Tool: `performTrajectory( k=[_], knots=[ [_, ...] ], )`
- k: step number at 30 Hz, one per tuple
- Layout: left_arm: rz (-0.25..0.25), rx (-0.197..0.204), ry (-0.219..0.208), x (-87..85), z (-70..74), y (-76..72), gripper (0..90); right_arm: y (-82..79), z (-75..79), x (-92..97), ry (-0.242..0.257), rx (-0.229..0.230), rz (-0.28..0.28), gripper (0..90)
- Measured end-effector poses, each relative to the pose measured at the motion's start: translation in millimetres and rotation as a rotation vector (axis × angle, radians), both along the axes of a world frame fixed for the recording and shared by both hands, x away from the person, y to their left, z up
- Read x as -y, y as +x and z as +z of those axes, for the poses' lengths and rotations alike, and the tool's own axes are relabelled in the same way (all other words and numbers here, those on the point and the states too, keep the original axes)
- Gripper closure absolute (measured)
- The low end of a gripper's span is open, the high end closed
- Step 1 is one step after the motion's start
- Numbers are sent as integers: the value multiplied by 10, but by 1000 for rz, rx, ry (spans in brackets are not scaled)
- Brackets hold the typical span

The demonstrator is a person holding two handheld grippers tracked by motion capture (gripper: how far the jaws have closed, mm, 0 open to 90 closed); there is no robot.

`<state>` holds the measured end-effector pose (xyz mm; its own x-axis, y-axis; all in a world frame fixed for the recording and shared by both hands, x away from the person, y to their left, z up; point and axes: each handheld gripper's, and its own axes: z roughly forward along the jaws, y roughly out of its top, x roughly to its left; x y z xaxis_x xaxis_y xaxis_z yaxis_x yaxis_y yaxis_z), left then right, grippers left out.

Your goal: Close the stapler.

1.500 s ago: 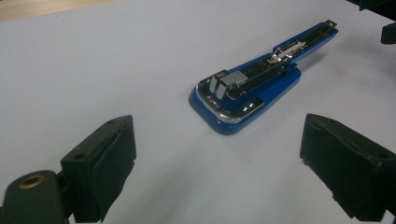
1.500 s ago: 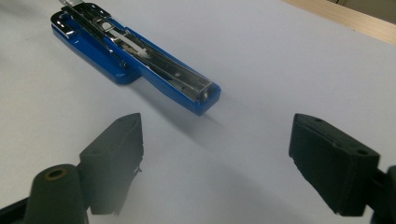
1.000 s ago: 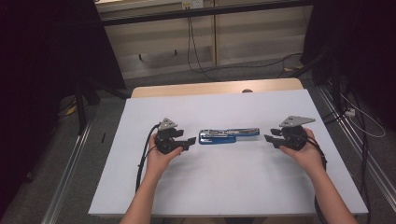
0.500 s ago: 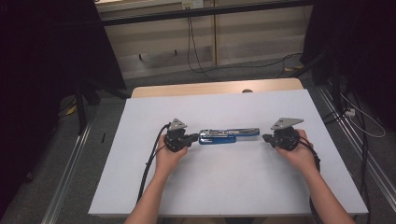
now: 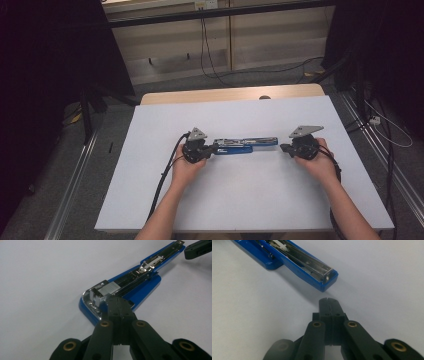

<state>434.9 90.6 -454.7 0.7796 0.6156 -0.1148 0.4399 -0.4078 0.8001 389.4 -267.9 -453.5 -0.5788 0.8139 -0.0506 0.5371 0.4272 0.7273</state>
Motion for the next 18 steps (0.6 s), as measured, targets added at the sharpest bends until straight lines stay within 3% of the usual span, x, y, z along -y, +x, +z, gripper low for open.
performTrajectory(
  k=[7, 12, 17, 18],
  knots=[
    [-8, 31, 11, 29, -33, 9, 900, -1, -2, 0, 6, -3, 6, 900],
    [-6, 24, -10, 55, -53, 29, 900, 17, -8, -7, 10, -8, 9, 900],
    [3, 26, 7, 8, -37, 39, 900, 26, -12, -16, 10, -9, 13, 900],
    [4, 24, -6, 16, -45, 39, 900, 25, -13, -15, 10, -8, 15, 900]
  ],
)
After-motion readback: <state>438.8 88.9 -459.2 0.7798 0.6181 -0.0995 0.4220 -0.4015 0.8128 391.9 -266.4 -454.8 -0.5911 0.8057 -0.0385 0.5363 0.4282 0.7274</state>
